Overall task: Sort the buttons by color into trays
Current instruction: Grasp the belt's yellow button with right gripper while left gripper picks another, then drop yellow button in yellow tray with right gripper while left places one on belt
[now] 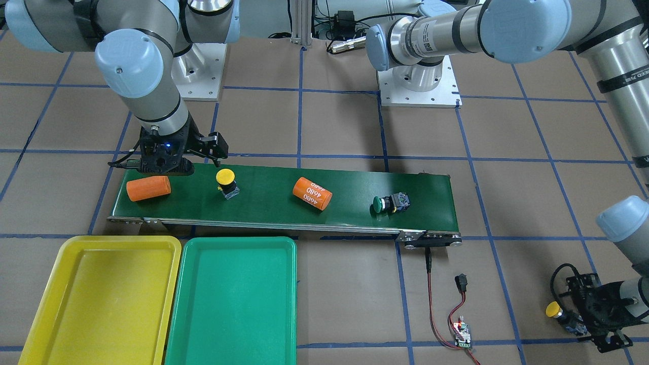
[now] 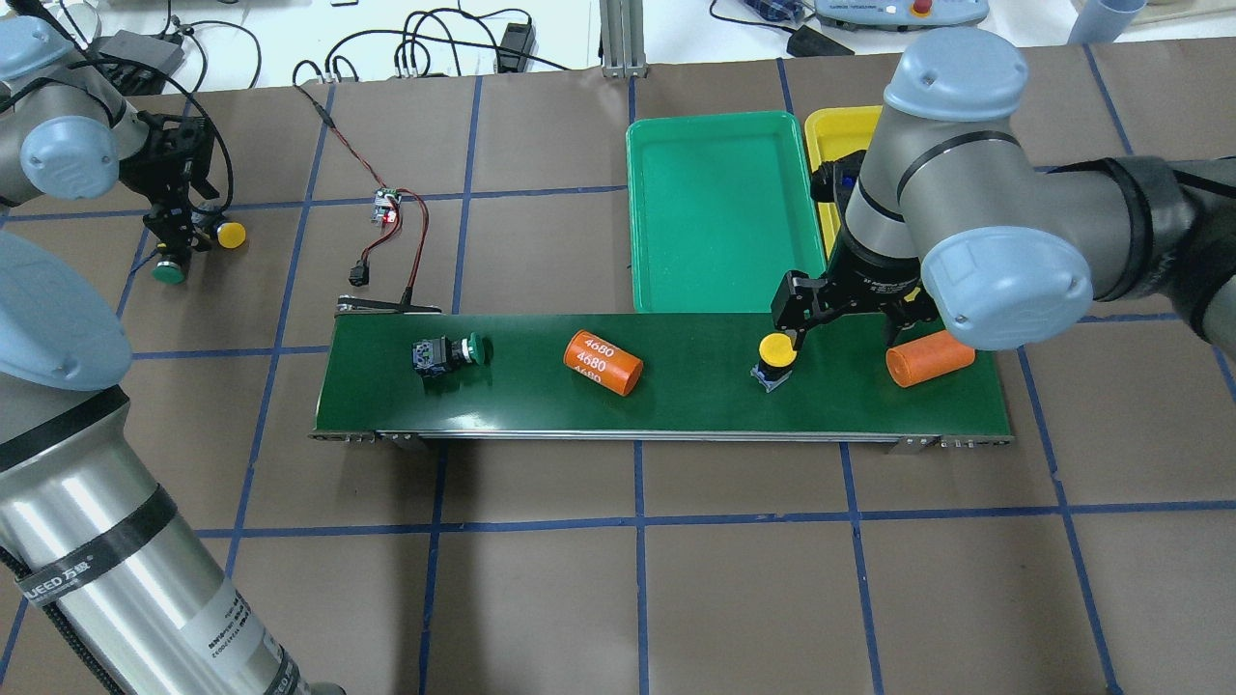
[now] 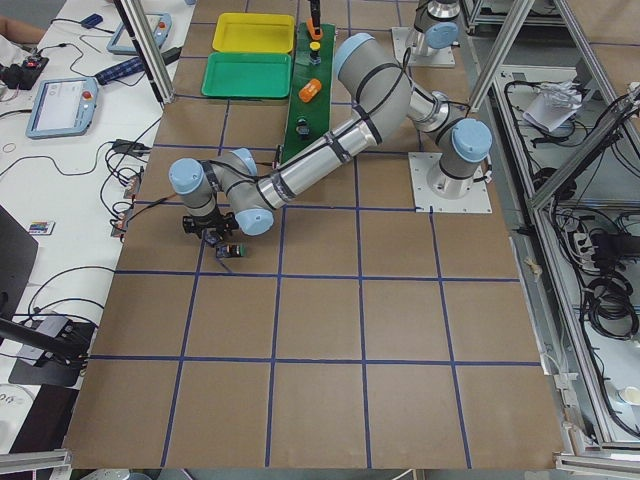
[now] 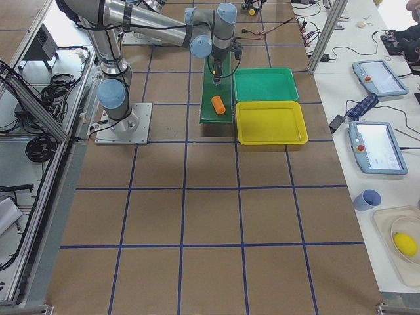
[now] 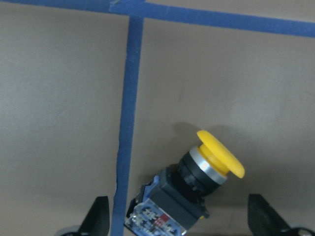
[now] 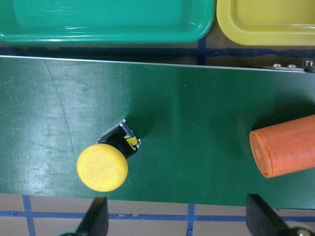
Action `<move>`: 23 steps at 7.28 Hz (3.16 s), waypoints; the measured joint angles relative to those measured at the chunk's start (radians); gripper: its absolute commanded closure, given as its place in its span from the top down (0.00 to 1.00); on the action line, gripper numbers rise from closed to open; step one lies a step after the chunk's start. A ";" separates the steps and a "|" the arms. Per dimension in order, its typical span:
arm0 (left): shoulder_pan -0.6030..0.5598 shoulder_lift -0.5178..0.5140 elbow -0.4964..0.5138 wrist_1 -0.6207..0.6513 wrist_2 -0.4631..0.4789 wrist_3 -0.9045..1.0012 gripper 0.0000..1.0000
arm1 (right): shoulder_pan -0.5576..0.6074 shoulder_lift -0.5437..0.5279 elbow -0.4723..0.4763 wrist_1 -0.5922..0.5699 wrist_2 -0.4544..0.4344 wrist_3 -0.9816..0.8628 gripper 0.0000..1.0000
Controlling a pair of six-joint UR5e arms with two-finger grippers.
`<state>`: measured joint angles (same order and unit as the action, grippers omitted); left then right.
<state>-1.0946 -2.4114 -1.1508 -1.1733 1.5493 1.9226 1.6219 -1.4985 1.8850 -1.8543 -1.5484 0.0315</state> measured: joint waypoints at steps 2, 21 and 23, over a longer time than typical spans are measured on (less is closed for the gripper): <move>0.001 -0.003 0.000 -0.010 -0.006 -0.003 0.67 | 0.003 0.025 0.013 -0.048 0.001 0.009 1.00; -0.302 0.605 -0.710 -0.072 -0.043 -0.505 0.98 | -0.228 0.323 -0.323 -0.086 -0.072 -0.427 0.45; -0.315 0.618 -0.759 -0.010 -0.052 -0.515 1.00 | -0.241 0.398 -0.411 -0.081 -0.079 -0.475 1.00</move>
<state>-1.4096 -1.7932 -1.9099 -1.1834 1.4969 1.4072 1.3809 -1.1003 1.4744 -1.9356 -1.6269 -0.4437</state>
